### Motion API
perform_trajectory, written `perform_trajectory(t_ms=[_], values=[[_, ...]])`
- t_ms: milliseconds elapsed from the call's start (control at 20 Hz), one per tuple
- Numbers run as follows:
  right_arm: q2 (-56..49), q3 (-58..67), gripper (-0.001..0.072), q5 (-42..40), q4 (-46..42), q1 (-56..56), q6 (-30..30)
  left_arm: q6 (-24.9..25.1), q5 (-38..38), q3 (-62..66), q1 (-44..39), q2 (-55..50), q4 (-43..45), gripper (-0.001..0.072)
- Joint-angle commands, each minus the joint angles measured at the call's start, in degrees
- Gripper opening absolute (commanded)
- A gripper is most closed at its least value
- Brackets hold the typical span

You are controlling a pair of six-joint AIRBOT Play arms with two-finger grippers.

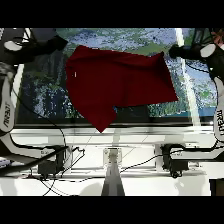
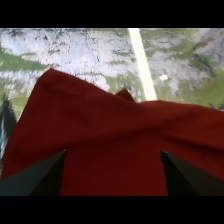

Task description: Fold the clothes and pants, and hang the long-sleeved shirts on hangers.

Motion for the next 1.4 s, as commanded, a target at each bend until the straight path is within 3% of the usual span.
perform_trajectory(t_ms=[0,150,300,450,600,800,950,1200,1250,1350], values=[[-0.52,0.0,0.0442,15.98,-1.7,-9.68,1.4,-4.39,-12.52,0.02,6.05,4.31,10.93,0.0575],[-3.19,-0.09,0.0443,31.74,-1.2,-18.99,1.38,-12.07,-24.15,-0.04,8.2,5.84,24.72,0.0574],[-6.95,-1.7,0.0443,42.03,2.89,-24.68,1.36,-17.05,-26.45,-0.2,9.27,5.88,27.85,0.0553],[-9.16,-4.81,0.0443,41.48,2.8,-26.18,-0.09,-20.28,-28.0,-0.81,9.31,6.34,27.85,0.0553],[-11.19,-8.55,0.0442,38.53,3.69,-26.16,-2.67,-20.26,-28.33,-8.37,9.44,10.86,27.89,0.0552],[-13.79,-10.62,0.0437,36.61,9.49,-26.16,-7.39,-20.26,-28.09,-26.77,10.21,24.0,27.67,0.0552],[-14.21,-10.6,0.0402,33.22,13.7,-26.1,-7.39,-20.28,-27.63,-37.13,10.21,34.01,26.97,0.0552],[-14.21,-10.6,0.0374,36.37,14.69,-26.1,-7.96,-22.62,-27.32,-48.22,10.21,40.02,26.75,0.0552],[-14.21,-10.6,0.0323,37.48,14.69,-26.1,-8.28,-22.64,-26.77,-49.83,10.19,39.91,25.86,0.0548],[-14.21,-10.6,0.0302,39.06,14.69,-26.1,-8.9,-22.6,-23.65,-52.96,10.16,39.89,22.01,0.0546]])
